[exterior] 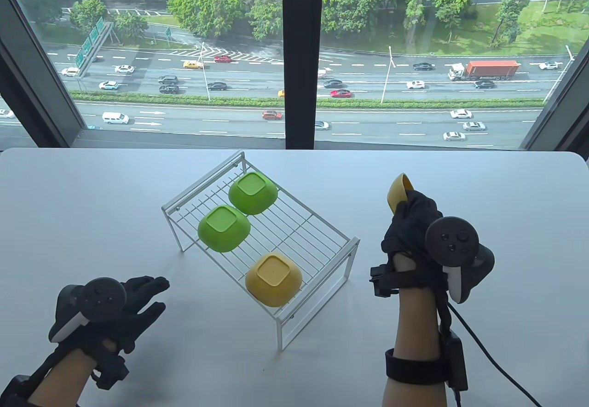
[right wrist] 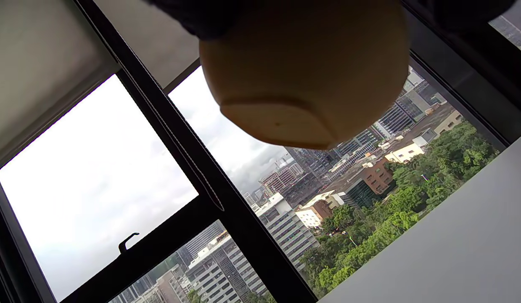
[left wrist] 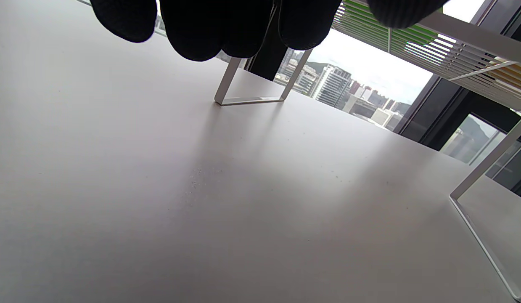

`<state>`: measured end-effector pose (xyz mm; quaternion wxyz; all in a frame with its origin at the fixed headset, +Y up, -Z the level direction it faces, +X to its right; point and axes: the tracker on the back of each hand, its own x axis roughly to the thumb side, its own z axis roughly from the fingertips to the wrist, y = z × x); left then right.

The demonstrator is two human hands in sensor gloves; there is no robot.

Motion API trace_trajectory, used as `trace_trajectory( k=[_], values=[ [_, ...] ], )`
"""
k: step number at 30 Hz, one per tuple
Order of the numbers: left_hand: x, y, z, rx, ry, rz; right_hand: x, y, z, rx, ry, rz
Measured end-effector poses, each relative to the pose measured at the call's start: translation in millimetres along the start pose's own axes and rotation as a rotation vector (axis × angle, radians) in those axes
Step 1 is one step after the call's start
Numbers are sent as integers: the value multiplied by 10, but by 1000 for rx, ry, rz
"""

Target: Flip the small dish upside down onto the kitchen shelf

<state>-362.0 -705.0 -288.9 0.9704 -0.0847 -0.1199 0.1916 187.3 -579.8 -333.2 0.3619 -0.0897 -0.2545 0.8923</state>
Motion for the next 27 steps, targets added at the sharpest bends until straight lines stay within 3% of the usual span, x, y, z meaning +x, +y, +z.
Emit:
trace_trajectory(
  k=[10, 27],
  values=[
    [1, -2, -1, -3, 3, 2, 333, 356, 106, 80, -155, 105],
    [5, -10, -9, -12, 2, 7, 654, 633, 218, 225, -309, 167]
  ],
)
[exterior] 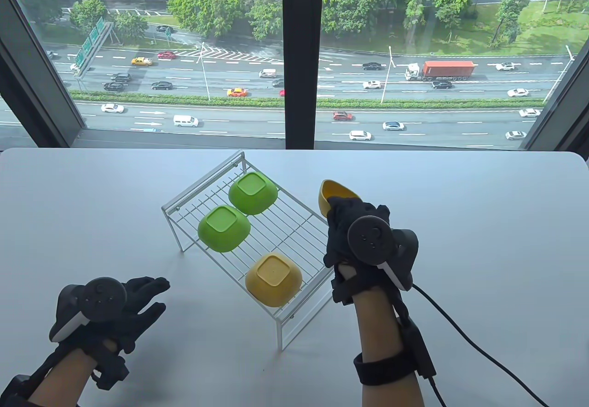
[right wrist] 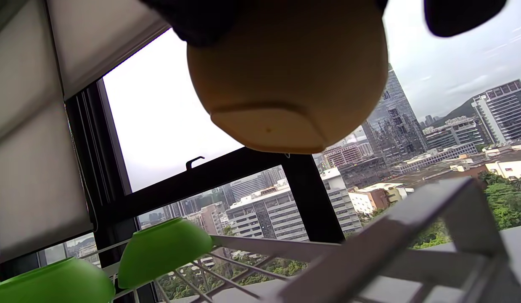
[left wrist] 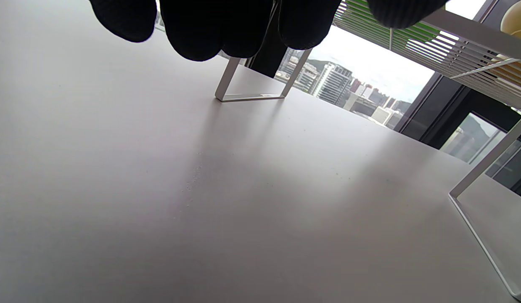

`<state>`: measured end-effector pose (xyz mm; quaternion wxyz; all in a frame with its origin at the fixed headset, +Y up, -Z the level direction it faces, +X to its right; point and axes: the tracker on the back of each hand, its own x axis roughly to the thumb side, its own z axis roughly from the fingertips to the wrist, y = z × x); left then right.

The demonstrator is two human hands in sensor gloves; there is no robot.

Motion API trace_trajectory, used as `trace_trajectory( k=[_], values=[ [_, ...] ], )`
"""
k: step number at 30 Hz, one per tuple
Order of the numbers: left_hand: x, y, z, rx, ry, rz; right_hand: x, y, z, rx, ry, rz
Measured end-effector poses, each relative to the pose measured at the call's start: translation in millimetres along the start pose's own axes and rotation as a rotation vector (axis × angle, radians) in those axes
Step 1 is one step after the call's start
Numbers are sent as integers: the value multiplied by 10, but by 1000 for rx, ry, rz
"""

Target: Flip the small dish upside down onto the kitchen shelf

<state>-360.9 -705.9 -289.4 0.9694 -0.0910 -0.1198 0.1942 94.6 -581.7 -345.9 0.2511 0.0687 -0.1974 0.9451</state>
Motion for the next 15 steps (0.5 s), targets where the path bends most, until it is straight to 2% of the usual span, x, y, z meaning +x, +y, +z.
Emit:
trace_trajectory(
  k=[7, 15],
  values=[
    [3, -4, -5, -6, -8, 1, 140, 78, -45, 56, -56, -26],
    [5, -5, -8, -7, -14, 5, 144, 180, -73, 121, -37, -55]
  ],
)
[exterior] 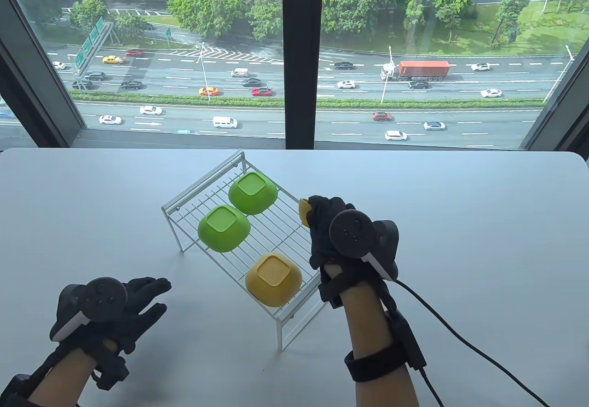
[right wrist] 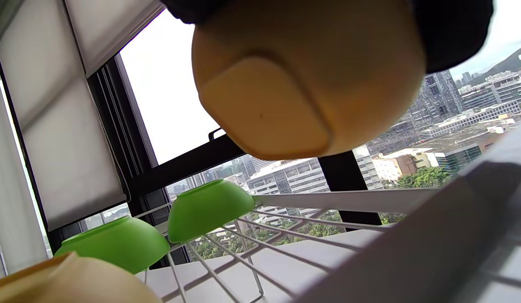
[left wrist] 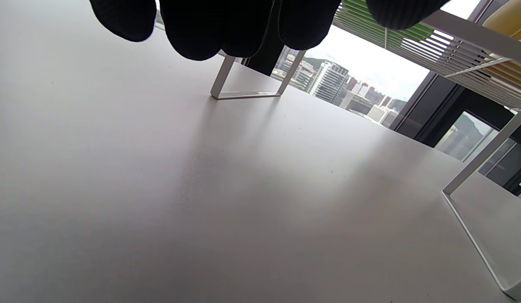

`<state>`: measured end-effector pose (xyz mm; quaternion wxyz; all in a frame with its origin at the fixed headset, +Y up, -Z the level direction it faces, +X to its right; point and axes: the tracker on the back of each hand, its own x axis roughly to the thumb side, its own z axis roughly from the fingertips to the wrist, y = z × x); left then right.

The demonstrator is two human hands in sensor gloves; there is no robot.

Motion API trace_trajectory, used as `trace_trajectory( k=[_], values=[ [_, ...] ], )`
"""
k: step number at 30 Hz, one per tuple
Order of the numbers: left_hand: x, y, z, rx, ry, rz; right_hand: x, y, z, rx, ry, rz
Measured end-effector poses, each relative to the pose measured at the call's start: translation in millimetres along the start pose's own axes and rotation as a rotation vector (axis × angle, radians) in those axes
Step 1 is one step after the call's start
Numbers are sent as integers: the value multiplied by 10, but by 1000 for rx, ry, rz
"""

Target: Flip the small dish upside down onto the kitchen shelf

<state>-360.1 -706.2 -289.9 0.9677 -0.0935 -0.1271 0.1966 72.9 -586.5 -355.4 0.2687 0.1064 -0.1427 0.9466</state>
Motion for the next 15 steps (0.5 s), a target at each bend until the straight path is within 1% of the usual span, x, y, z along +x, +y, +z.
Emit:
trace_trajectory(
  k=[3, 4, 6, 8, 13, 15],
  values=[
    [0, -2, -1, -1, -2, 0, 0, 27, -10, 48, -1, -24],
    [1, -2, -1, -2, -3, 0, 0, 47, -16, 92, 2, -40],
    [1, -2, -1, -1, -4, 0, 6, 76, -15, 127, 3, -53],
    [1, -1, -1, -1, -5, 0, 14, 91, -17, 114, 0, -35],
    [0, 4, 2, 4, -8, 3, 4, 114, -18, 171, 17, -88],
    [-1, 4, 2, 3, -9, 4, 8, 106, -24, 175, 9, -67]
  ],
)
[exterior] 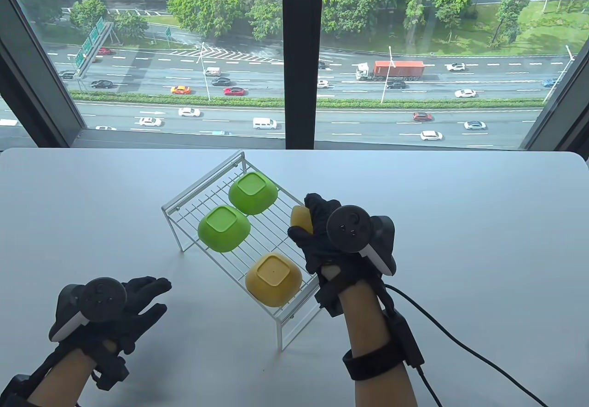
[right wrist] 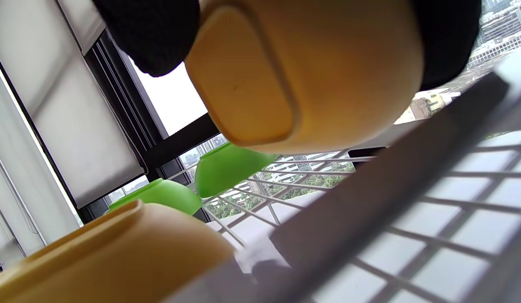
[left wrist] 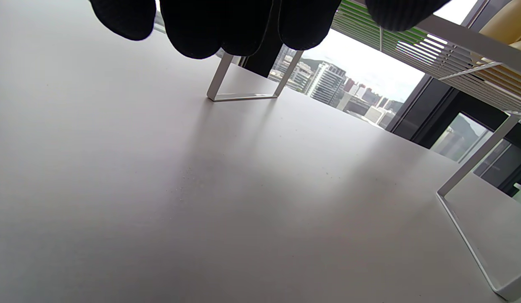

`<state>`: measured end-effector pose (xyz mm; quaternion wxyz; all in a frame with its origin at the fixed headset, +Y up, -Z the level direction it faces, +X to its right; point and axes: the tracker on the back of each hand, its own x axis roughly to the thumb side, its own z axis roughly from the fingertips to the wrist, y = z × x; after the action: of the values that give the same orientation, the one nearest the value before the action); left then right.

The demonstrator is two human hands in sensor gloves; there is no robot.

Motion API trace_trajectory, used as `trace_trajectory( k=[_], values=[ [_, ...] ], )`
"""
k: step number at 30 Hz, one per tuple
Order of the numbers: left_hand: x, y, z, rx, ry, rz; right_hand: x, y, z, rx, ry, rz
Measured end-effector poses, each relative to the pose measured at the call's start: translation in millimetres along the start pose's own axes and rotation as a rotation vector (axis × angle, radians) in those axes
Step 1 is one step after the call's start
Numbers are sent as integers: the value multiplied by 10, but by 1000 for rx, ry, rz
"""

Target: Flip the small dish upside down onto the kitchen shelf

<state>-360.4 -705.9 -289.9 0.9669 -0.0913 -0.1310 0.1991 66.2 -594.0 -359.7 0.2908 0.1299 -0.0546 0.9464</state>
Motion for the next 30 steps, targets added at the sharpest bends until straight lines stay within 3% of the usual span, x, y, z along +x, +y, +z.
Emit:
trace_trajectory(
  k=[12, 30],
  values=[
    [1, -1, 5, -1, -4, 1, 22, 17, 9, -50, 16, 82],
    [6, -1, 7, -8, -3, 1, -36, 58, 7, 8, 82, 24]
  ],
)
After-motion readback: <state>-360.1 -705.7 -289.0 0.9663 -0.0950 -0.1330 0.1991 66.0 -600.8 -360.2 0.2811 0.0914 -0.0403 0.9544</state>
